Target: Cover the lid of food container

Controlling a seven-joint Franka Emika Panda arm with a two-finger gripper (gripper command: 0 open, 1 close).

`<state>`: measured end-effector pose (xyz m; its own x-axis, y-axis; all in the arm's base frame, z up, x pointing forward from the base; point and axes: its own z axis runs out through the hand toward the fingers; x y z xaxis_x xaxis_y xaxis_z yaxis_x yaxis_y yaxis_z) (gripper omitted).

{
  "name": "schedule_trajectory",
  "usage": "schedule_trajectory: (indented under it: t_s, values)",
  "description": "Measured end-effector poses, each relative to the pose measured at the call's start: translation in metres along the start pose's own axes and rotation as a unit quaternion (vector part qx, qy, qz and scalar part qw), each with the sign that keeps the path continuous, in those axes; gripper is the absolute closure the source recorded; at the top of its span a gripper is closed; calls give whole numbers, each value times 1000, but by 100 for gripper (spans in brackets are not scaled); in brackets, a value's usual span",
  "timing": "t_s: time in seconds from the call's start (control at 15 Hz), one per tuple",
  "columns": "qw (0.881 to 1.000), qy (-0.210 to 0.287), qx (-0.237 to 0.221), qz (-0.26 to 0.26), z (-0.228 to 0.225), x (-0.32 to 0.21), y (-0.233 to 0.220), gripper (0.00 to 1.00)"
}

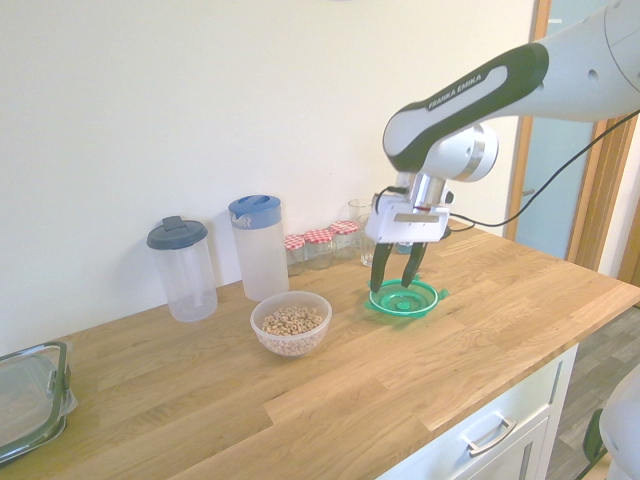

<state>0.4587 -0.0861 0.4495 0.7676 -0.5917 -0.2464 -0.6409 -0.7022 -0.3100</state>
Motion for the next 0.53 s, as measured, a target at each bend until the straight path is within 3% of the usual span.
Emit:
schedule_trajectory:
  t_s: [0.27, 0.53]
  values:
    - [997, -63, 42, 27, -17, 76, 48, 0]
    - [991, -107, 63, 40, 8, 137, 89, 0]
